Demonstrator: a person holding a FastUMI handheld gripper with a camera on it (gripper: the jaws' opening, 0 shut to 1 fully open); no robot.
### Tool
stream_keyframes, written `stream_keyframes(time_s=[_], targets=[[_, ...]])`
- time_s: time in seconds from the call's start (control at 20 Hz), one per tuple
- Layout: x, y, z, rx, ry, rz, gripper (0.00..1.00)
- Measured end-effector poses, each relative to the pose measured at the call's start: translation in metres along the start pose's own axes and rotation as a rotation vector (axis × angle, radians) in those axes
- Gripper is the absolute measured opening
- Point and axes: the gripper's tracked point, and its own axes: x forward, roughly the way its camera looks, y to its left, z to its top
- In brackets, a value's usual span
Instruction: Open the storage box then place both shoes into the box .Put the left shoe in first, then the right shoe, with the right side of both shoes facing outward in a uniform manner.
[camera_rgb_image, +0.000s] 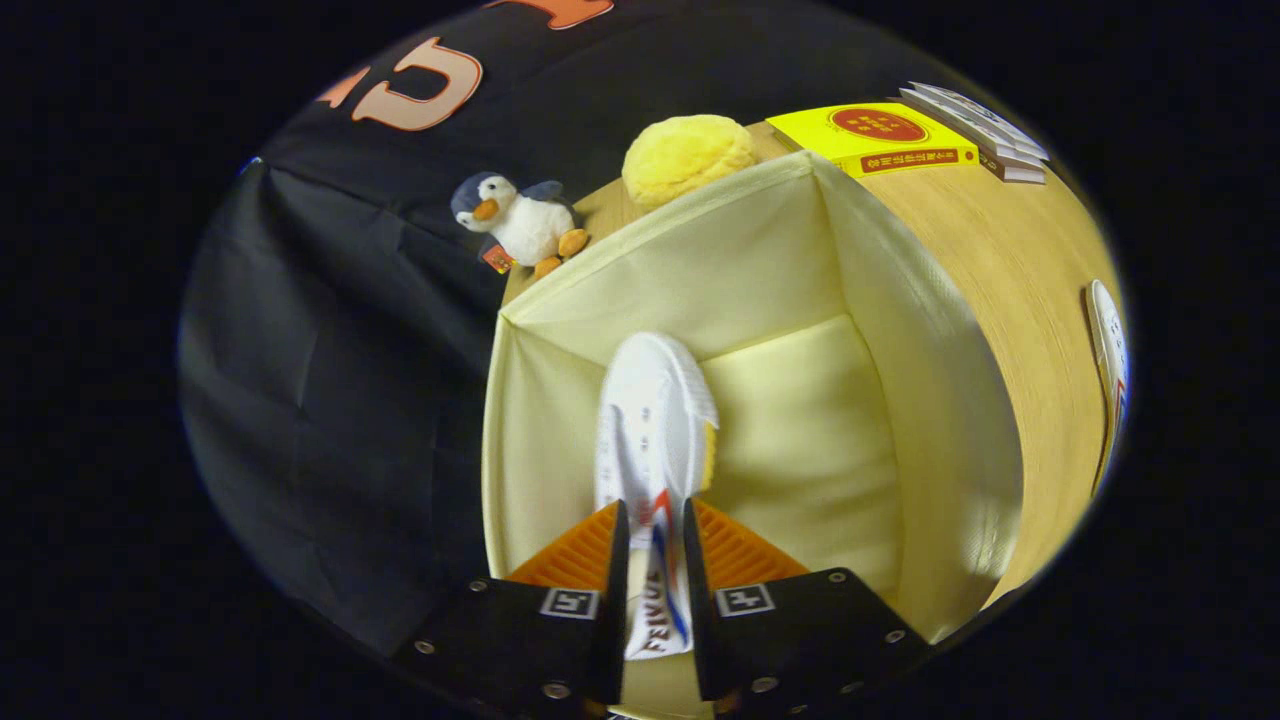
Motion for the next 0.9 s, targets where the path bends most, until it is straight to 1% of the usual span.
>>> stream_keyframes(time_s=[0.1, 0.2, 0.25, 0.35, 0.45, 0.55, 0.7, 0.9], targets=[[-0.016, 0.002, 0.013, -0.031, -0.034, 0.001, 0.64], [-0.04, 0.004, 0.029, -0.039, -0.077, 0.028, 0.92], [-0.049, 0.007, 0.038, -0.039, -0.098, 0.046, 0.99], [-0.075, 0.002, 0.052, -0.049, -0.136, 0.073, 0.99], [-0.1, -0.015, 0.063, -0.058, -0.168, 0.074, 0.98], [-0.118, -0.042, 0.074, -0.063, -0.195, 0.044, 0.98], [-0.141, -0.088, 0.085, -0.033, -0.214, 0.008, 0.99], [-0.166, -0.157, 0.092, -0.009, -0.221, -0.069, 0.98]])
